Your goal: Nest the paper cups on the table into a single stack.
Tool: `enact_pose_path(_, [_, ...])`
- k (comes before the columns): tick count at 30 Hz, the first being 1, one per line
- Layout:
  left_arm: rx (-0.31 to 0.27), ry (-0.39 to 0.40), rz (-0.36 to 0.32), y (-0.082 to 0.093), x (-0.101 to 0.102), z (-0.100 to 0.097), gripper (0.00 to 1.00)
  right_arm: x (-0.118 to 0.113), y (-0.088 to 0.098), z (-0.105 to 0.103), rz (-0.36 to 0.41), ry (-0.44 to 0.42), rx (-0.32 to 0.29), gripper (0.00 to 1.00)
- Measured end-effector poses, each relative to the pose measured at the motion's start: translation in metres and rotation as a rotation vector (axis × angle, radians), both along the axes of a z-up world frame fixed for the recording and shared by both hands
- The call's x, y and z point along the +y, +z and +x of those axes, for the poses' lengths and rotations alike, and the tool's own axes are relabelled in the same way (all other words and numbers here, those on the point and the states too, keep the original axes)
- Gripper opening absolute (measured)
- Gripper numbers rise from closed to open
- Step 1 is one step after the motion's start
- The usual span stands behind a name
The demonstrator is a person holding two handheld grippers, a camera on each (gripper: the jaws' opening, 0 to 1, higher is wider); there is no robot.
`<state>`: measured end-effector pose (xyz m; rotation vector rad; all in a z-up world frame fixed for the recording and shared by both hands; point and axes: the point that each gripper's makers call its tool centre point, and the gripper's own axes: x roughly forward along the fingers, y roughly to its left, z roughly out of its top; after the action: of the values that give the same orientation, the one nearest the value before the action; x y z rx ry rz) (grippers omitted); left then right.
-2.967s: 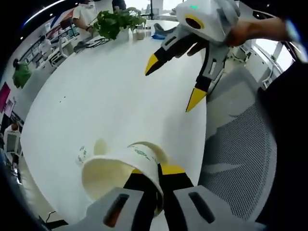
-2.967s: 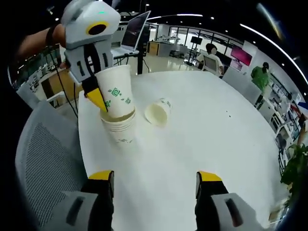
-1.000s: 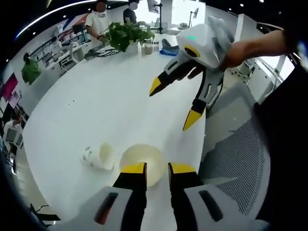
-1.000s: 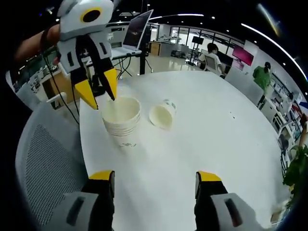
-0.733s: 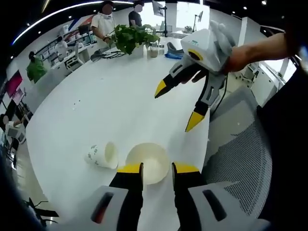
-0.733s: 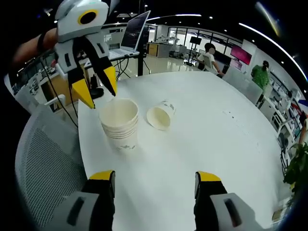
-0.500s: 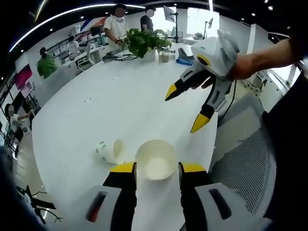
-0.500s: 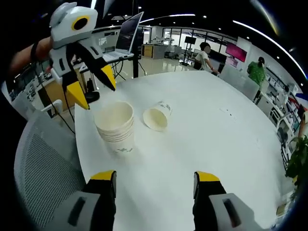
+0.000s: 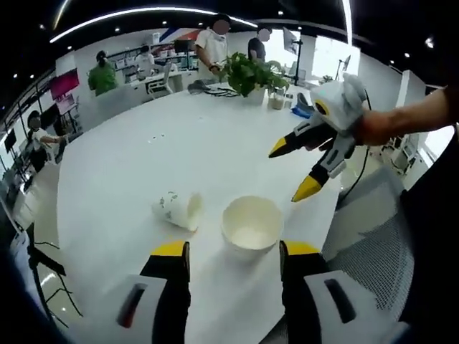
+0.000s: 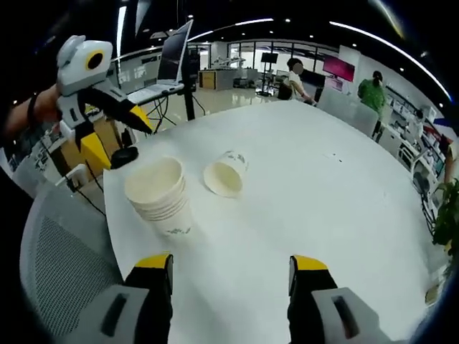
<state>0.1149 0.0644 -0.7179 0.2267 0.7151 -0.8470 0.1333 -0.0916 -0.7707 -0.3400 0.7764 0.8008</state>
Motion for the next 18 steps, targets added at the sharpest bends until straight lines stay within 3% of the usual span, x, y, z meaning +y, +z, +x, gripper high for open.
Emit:
enact_pose_path(4, [-0.002,0.016,-0.001,-0.007,0.008,0.002,0.52,0.002,-0.002,0.010,-0.011,-0.018,-0.026,0.65])
enact_pose_path(8, [-0.007,0.040,-0.024,0.000,0.009,-0.003,0.53,0.003,0.000,0.021,0.011,-0.059,-0.043,0.64])
enact_pose_path(18, [0.004,0.095,-0.043,-0.007,0.021,-0.008,0.53,0.020,-0.008,0.043,0.084,-0.133,-0.035,0.63])
